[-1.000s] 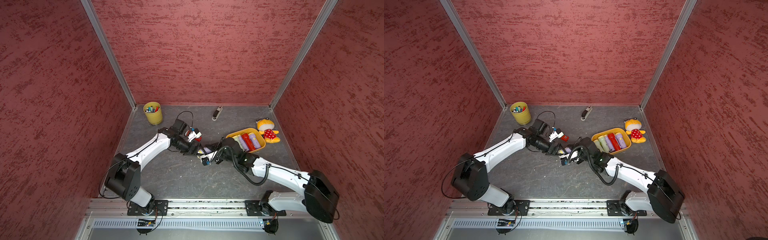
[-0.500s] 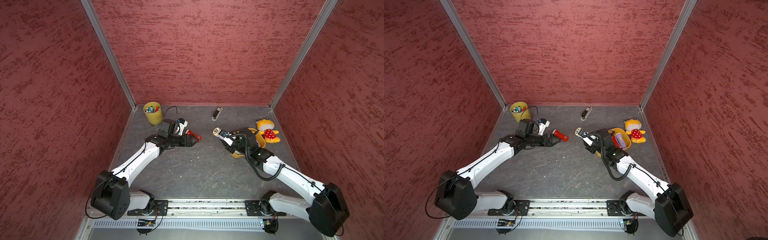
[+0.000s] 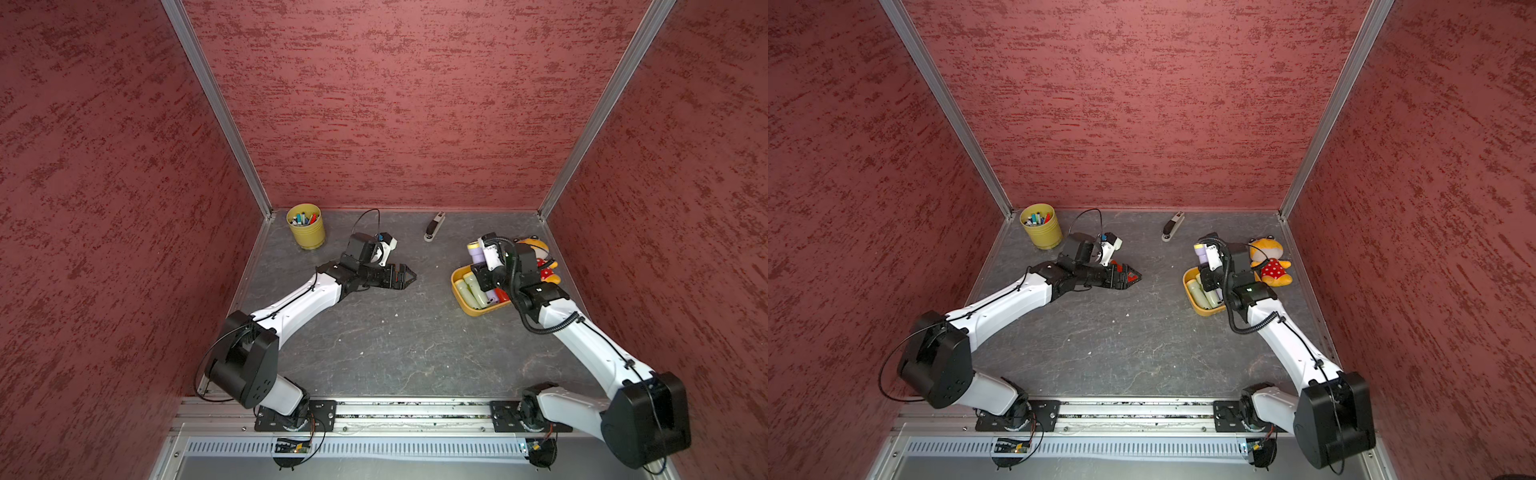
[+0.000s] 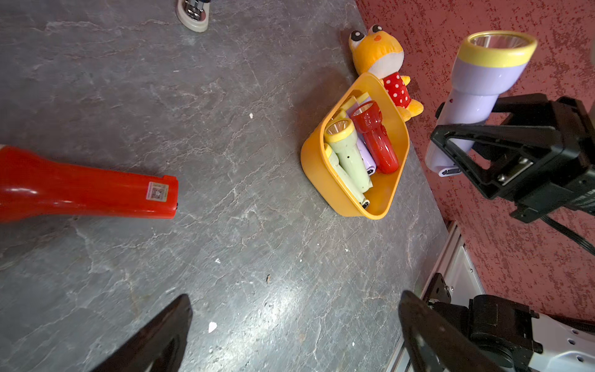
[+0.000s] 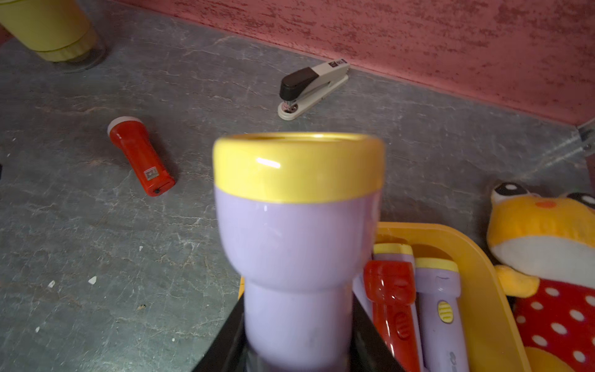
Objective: Put the flashlights into the storage boxes
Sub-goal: Place the flashlight at the storage box.
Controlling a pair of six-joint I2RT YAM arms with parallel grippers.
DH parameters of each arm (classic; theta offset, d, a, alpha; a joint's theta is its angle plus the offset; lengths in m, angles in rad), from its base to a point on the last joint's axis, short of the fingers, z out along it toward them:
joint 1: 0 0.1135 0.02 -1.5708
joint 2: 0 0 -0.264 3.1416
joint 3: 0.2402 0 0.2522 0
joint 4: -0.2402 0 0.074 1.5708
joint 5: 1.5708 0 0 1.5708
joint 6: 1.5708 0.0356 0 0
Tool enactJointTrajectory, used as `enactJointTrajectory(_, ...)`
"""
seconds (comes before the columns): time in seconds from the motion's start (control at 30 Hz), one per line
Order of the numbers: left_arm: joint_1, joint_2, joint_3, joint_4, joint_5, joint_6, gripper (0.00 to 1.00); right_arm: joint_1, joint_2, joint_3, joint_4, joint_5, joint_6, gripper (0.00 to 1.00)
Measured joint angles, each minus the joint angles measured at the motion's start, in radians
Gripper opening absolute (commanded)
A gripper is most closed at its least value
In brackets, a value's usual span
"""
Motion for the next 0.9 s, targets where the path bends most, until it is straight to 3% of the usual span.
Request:
enactJointTrajectory(0.33,-0.025,0.108,0.074,0.003,0.002,0.013,0.99,-0.08,0.079,0.036,-0.108,-0.004,0.105,0.32)
enactJointTrajectory(0.57,-0.026,0.171,0.13,0.002,0.001,0.046,0.99,-0.167,0.141,0.05,-0.135,-0.004,0.108,0.32)
enactJointTrajectory(0.9,-0.026,0.228,0.174,0.017,0.002,0.065,0.99,-0.208,0.172,0.1,-0.183,0.004,0.084,0.32)
